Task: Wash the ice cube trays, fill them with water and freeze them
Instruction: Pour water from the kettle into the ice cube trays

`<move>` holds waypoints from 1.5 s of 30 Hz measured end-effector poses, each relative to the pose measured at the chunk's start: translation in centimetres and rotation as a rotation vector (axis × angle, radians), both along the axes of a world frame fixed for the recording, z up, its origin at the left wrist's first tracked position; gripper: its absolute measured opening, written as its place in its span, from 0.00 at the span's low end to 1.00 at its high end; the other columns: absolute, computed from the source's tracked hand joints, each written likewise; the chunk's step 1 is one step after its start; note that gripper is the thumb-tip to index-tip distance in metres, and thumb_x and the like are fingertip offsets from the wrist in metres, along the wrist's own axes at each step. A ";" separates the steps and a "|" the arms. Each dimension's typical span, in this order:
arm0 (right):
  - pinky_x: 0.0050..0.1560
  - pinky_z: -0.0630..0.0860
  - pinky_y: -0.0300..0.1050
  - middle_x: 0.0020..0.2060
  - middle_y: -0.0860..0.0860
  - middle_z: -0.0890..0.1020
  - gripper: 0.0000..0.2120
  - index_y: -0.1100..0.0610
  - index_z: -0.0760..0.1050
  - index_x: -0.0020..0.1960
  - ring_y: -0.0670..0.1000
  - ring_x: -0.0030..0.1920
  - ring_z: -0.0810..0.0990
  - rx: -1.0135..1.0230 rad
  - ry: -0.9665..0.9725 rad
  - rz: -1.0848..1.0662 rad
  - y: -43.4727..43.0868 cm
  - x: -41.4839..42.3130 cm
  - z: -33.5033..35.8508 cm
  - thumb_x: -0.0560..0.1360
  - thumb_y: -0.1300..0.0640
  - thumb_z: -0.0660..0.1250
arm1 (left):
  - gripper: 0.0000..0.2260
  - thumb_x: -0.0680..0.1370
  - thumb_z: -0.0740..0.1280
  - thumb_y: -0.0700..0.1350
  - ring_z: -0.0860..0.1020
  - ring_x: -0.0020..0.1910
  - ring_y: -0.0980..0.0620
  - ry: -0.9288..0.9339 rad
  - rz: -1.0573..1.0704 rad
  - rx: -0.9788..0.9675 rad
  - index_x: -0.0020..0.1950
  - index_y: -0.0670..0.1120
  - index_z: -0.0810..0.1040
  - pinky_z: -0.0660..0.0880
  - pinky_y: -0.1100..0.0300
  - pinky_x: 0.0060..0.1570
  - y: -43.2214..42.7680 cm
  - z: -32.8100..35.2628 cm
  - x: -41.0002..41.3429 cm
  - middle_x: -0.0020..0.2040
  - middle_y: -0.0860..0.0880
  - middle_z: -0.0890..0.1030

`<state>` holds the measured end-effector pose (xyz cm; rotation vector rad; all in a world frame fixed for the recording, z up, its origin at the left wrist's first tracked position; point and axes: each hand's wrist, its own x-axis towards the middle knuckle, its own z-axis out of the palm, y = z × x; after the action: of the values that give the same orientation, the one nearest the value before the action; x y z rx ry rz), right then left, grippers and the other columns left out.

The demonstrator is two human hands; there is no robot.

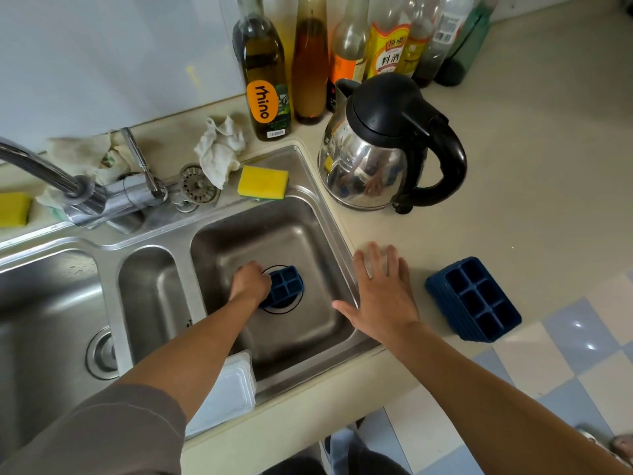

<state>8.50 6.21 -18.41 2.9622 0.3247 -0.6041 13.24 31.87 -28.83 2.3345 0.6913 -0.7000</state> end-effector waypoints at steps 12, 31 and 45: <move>0.71 0.68 0.55 0.72 0.53 0.71 0.38 0.55 0.65 0.76 0.54 0.73 0.66 0.458 -0.045 -0.195 -1.2 1.4 5.3 0.77 0.31 0.61 | 0.05 0.82 0.64 0.44 0.77 0.40 0.58 -0.228 0.022 -0.189 0.51 0.50 0.80 0.70 0.65 0.34 -0.1 9.0 -0.8 0.47 0.49 0.82; 0.33 0.78 0.39 0.30 0.51 0.81 0.26 0.58 0.79 0.38 0.44 0.30 0.78 1.367 -0.134 -0.578 -8.9 14.4 12.0 0.81 0.38 0.62 | 0.04 0.82 0.66 0.45 0.77 0.41 0.58 -0.341 0.061 -0.093 0.49 0.51 0.79 0.68 0.69 0.37 -5.9 18.7 -4.5 0.41 0.57 0.79; 0.23 0.71 0.38 0.23 0.50 0.76 0.28 0.58 0.76 0.32 0.46 0.22 0.72 1.472 -0.107 -0.748 -5.1 9.2 12.1 0.80 0.38 0.64 | 0.07 0.82 0.66 0.45 0.84 0.51 0.43 -0.325 0.304 -0.333 0.53 0.44 0.82 0.82 0.45 0.55 -7.1 19.0 -8.2 0.49 0.44 0.85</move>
<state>17.66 1.13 -6.30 4.5248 -0.7617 -0.2153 5.03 24.81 -9.88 1.9222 0.6991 -0.2650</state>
